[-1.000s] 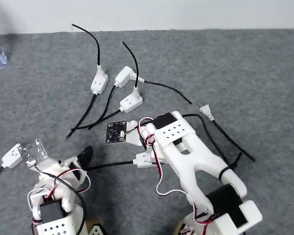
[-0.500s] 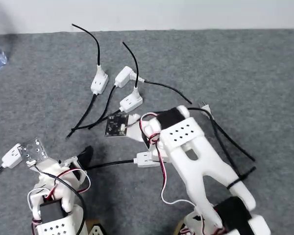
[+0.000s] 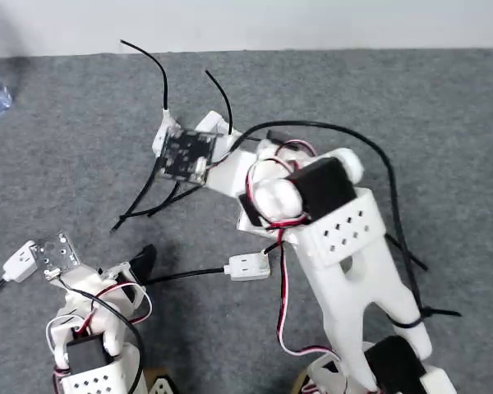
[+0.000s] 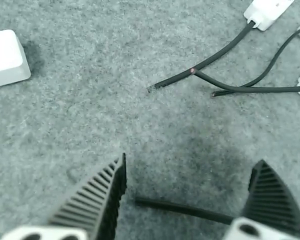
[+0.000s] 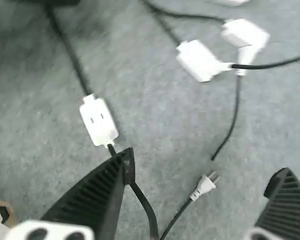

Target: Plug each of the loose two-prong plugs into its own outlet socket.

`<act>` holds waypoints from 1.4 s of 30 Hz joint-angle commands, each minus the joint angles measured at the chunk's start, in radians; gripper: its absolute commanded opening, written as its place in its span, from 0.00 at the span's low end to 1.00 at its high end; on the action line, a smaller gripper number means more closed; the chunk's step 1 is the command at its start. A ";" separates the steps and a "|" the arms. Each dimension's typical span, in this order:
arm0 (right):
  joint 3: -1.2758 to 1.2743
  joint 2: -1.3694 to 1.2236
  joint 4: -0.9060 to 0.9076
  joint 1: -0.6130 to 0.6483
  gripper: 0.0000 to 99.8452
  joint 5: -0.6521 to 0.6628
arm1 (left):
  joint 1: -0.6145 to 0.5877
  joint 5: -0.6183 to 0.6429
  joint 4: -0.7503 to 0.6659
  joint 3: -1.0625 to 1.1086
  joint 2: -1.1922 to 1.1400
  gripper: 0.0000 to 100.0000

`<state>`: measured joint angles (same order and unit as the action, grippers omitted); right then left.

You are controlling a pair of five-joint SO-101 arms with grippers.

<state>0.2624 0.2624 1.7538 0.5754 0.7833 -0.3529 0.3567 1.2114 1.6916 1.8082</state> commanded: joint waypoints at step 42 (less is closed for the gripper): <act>-1.010 1.038 -0.283 -0.578 0.39 -0.324 | -0.091 -0.532 -0.103 -0.308 0.009 0.36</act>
<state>-0.6751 1.2965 1.5835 0.1013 0.4381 -0.4450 -0.1634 1.1684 1.4584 1.8082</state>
